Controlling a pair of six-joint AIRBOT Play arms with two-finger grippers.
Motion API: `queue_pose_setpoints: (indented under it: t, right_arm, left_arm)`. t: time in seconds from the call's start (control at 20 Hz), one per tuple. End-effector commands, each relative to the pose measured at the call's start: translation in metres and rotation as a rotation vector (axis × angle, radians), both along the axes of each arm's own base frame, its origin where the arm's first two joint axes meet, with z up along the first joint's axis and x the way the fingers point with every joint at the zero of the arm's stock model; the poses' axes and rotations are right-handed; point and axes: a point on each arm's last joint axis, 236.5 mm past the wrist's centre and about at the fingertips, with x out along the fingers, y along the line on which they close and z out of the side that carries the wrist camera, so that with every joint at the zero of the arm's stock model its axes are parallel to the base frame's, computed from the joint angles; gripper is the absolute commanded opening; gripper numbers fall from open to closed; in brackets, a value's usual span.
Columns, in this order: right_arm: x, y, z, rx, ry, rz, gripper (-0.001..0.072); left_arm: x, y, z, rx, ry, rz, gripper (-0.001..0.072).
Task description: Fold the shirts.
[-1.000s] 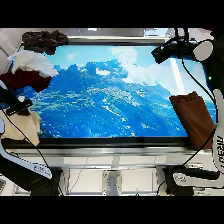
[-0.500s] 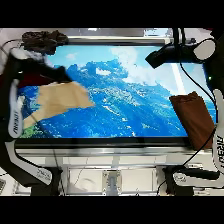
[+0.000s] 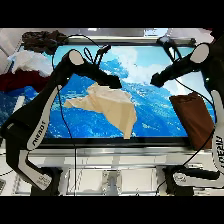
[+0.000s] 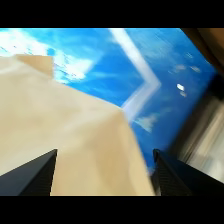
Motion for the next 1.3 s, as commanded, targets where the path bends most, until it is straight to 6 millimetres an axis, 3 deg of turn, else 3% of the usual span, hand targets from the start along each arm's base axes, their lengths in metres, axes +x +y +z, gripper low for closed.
queue_pose_setpoints:
  t: [0.0, 0.1, 0.2, 0.35, 0.5, 0.65, 0.9, 1.05, 1.1, 1.15, 1.25]
  right_arm:
    - [-0.026, 0.015, -0.048, 0.066, 0.150, -0.007, 0.0554]
    - [-0.027, 0.023, -0.080, 0.123, 0.182, -0.072, 0.0554]
    - [-0.029, 0.045, -0.096, 0.242, 0.207, -0.124, 0.0554]
    - [-0.034, 0.077, -0.113, 0.320, 0.219, -0.136, 0.0554]
    - [-0.045, 0.122, -0.125, 0.331, 0.229, -0.074, 0.0554]
    - [-0.048, 0.156, -0.140, 0.280, 0.169, -0.004, 0.0553]
    - [-0.046, 0.171, -0.160, 0.052, 0.055, 0.136, 0.0553]
    - [-0.045, 0.187, -0.171, -0.094, 0.021, 0.264, 0.0553]
    - [-0.043, 0.195, -0.171, -0.119, 0.008, 0.294, 0.0553]
    - [-0.040, 0.207, -0.169, -0.130, -0.012, 0.320, 0.0553]
    - [-0.031, 0.235, -0.157, -0.111, -0.061, 0.354, 0.0553]
  left_arm:
    - [0.059, 0.072, -0.027, 0.256, -0.089, 0.338, 0.0717]
    - [0.067, 0.138, -0.054, 0.410, 0.007, 0.529, 0.0716]
    - [0.054, 0.176, -0.086, 0.495, 0.157, 0.563, 0.0715]
    - [0.033, 0.217, -0.131, 0.599, 0.350, 0.584, 0.0715]
    - [0.016, 0.215, -0.162, 0.589, 0.495, 0.544, 0.0714]
    - [0.012, 0.205, -0.171, 0.562, 0.514, 0.469, 0.0714]
    - [0.007, 0.240, -0.171, 0.620, 0.544, 0.481, 0.0713]
    - [-0.003, 0.244, -0.168, 0.601, 0.597, 0.455, 0.0711]
    - [-0.003, 0.243, -0.168, 0.589, 0.604, 0.452, 0.0666]
    - [-0.003, 0.238, -0.167, 0.570, 0.608, 0.449, 0.0576]
    - [0.001, 0.228, -0.166, 0.525, 0.605, 0.447, 0.0552]
